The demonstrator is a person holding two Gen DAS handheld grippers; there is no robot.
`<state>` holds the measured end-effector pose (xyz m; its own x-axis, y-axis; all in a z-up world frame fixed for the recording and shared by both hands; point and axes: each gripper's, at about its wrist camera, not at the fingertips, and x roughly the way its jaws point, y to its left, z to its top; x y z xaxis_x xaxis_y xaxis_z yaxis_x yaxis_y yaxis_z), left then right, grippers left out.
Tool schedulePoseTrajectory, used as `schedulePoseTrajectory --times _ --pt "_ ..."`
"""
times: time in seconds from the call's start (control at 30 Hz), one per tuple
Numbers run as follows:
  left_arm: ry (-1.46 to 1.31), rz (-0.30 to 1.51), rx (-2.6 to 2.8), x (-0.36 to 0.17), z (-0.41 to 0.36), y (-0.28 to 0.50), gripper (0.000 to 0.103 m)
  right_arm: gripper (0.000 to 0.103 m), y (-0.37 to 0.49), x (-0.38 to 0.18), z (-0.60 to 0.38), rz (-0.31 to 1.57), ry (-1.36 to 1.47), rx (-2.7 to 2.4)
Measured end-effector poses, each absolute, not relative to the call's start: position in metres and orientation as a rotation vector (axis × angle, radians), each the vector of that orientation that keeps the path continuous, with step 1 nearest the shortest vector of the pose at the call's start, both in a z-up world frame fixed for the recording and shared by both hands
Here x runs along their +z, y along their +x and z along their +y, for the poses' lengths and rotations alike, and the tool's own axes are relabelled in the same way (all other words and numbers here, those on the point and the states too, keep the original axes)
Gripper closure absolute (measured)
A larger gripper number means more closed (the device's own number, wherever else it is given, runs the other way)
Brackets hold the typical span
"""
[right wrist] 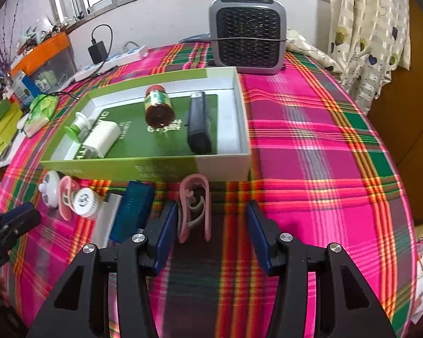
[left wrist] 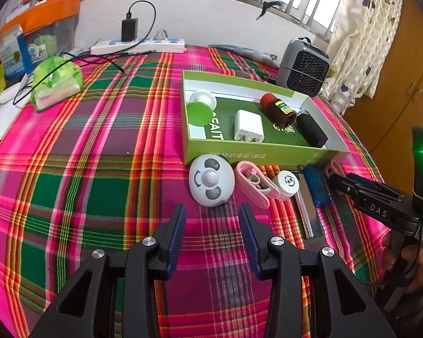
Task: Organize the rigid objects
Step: 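Lift both tools out of the tray toward the loose items beside it, then grasp the pink clip with the right tool while the left tool grasps the white round device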
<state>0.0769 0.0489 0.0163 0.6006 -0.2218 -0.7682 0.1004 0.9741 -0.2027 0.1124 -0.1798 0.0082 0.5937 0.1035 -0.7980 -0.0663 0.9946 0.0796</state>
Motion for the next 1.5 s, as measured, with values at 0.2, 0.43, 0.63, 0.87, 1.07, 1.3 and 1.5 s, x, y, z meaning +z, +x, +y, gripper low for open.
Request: schedulePoseTrajectory --times 0.2,0.43,0.63,0.87,1.07,1.3,1.5 --pt "-0.143 0.919 -0.173 0.014 0.047 0.081 0.065 0.053 0.113 0.008 -0.184 0.920 0.032 0.116" --pt "-0.130 0.923 -0.165 0.014 0.042 0.088 0.065 0.058 0.113 0.008 -0.182 0.907 0.013 0.137" --pt "-0.116 0.924 -0.149 0.015 0.038 0.096 0.059 0.078 0.112 0.008 -0.186 0.901 0.026 0.154" --pt "-0.119 0.926 -0.120 0.013 0.039 0.105 0.059 0.078 0.110 0.008 -0.188 0.899 0.033 0.178" --pt "-0.119 0.933 -0.113 0.011 0.040 0.113 0.059 0.078 0.110 0.008 -0.189 0.899 0.040 0.186" --pt "-0.133 0.931 -0.117 0.010 0.042 0.117 0.059 0.078 0.110 0.007 -0.189 0.899 0.039 0.186" --pt "-0.191 0.929 -0.130 0.010 0.049 0.116 0.059 0.078 0.111 0.007 -0.187 0.898 0.032 0.185"
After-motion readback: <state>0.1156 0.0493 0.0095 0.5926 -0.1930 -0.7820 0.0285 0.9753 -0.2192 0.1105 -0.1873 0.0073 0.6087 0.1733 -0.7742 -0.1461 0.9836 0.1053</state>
